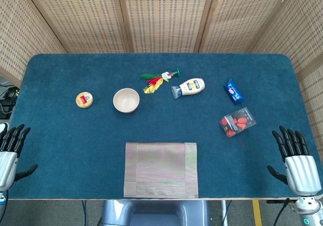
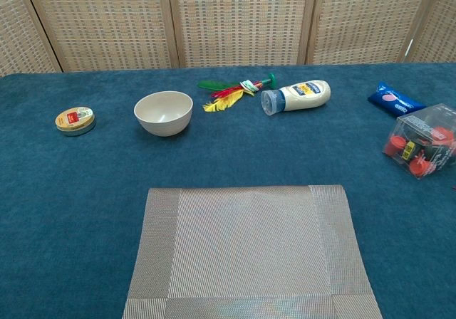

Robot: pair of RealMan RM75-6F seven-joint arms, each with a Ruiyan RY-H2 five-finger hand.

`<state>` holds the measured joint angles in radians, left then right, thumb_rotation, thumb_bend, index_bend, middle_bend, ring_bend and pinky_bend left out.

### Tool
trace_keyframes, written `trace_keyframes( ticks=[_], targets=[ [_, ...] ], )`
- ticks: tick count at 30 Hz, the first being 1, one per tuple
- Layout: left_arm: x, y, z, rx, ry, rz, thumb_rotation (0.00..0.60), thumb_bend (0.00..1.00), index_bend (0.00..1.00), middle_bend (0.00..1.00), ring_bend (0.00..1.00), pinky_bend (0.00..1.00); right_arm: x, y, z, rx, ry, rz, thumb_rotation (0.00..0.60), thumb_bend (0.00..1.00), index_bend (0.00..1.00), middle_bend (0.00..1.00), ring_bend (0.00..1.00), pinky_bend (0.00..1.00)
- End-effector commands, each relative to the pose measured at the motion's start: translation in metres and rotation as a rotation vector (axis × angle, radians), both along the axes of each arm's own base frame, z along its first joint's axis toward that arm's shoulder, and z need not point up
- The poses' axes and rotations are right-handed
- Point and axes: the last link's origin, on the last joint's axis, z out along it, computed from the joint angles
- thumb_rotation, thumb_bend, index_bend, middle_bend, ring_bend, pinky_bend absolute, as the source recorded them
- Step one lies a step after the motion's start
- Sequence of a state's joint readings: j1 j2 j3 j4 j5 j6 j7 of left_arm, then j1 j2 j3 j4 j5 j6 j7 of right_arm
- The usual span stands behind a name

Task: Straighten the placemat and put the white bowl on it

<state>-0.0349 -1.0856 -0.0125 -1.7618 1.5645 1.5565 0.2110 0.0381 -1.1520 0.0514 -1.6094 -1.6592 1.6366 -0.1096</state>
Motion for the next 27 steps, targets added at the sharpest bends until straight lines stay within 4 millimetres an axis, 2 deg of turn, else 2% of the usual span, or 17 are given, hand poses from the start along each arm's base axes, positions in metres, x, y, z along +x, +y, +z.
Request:
trace_keyframes(
  ticks=[1, 9, 13, 19, 21, 23, 27],
  targets=[
    [0.0, 0.0, 0.0, -0.003, -0.001, 0.002, 0.6, 0.0, 0.0, 0.0, 0.0, 0.0, 0.0, 0.0, 0.0, 0.001, 0.0, -0.001, 0.6, 0.0, 0.0, 0.0, 0.0, 0.0],
    [-0.002, 0.005, -0.003, -0.02, -0.008, 0.0, 0.6, 0.0, 0.0, 0.0, 0.0, 0.0, 0.001, 0.001, -0.002, 0.007, 0.003, 0.002, 0.6, 0.0, 0.0, 0.0, 0.0, 0.0],
    [0.002, 0.028, -0.01, -0.04, -0.012, -0.038, 0.6, 0.0, 0.0, 0.0, 0.0, 0.0, 0.002, 0.001, -0.005, 0.014, 0.014, 0.004, 0.6, 0.0, 0.0, 0.0, 0.0, 0.0],
    [0.026, 0.097, -0.036, -0.156, -0.022, -0.099, 0.6, 0.0, 0.0, 0.0, 0.0, 0.0, 0.003, -0.002, -0.008, 0.011, 0.035, -0.005, 0.6, 0.0, 0.0, 0.0, 0.0, 0.0],
    [0.039, 0.118, -0.043, -0.178, -0.019, -0.133, 0.6, 0.0, 0.0, 0.0, 0.0, 0.0, 0.002, -0.004, -0.008, 0.007, 0.036, -0.009, 0.6, 0.0, 0.0, 0.0, 0.0, 0.0],
    [0.058, 0.148, -0.055, -0.201, -0.012, -0.181, 0.6, 0.0, 0.0, 0.0, 0.0, 0.0, 0.002, -0.006, -0.008, 0.002, 0.043, -0.012, 0.6, 0.0, 0.0, 0.0, 0.0, 0.0],
    [0.083, 0.183, -0.075, -0.238, 0.001, -0.208, 0.6, 0.0, 0.0, 0.0, 0.0, 0.0, 0.001, -0.006, -0.009, 0.004, 0.052, -0.018, 0.6, 0.0, 0.0, 0.0, 0.0, 0.0]
  ],
)
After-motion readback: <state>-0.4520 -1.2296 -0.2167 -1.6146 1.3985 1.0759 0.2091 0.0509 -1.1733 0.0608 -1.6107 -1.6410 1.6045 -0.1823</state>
